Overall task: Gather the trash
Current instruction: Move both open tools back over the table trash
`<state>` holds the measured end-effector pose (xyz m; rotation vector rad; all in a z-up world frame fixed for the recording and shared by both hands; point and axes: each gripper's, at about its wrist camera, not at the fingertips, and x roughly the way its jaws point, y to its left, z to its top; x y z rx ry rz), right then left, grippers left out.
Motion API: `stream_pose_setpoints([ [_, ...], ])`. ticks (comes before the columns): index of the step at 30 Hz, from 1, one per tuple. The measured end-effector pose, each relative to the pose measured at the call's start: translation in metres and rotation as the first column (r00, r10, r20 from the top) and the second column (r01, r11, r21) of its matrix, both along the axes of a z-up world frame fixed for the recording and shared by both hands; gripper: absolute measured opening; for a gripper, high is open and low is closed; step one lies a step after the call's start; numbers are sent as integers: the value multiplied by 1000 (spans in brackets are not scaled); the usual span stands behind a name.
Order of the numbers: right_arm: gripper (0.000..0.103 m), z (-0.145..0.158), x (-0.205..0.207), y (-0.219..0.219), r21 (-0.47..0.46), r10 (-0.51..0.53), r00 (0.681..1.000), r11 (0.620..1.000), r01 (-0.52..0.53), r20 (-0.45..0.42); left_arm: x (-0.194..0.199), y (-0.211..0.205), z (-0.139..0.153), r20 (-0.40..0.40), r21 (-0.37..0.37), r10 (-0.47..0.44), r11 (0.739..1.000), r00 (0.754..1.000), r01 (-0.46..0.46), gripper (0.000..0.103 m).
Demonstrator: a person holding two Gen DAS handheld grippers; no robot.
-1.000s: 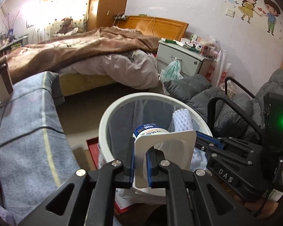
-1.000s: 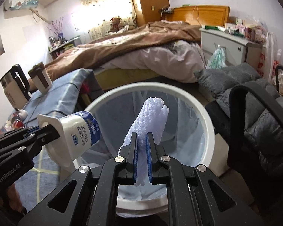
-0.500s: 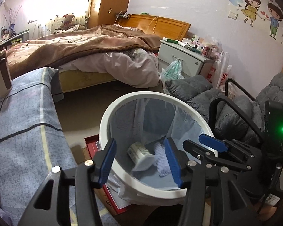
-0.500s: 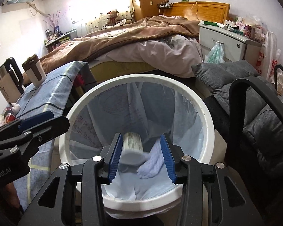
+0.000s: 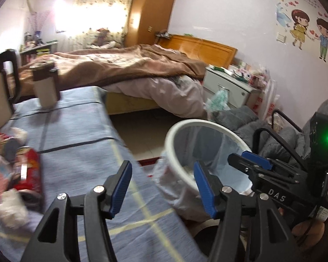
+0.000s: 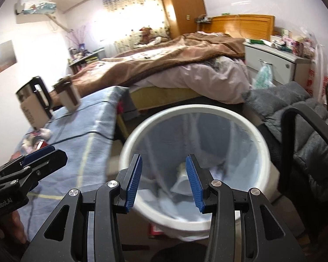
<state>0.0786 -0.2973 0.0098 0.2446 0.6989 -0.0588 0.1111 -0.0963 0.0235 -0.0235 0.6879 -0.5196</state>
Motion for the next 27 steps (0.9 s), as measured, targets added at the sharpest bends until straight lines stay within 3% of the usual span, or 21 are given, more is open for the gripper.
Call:
stream_pose_setpoints([
  [7,43,7,-2,47,18,120,992,992,-121,34,-19,66,5,30,-5,122,993,992,-122,61],
  [13,43,3,1,94,30,253,967,967,-254,39,-34,123,2,45,13,250,968,967,-251,62],
  [21,43,-4,8,157,43,438,898,897,-440,46,-45,181,-11,33,58,356,932,934,-358,62],
  [27,43,-17,21,210,14,577,817,817,-577,0,-49,225,-26,17,85,465,881,885,-465,64],
])
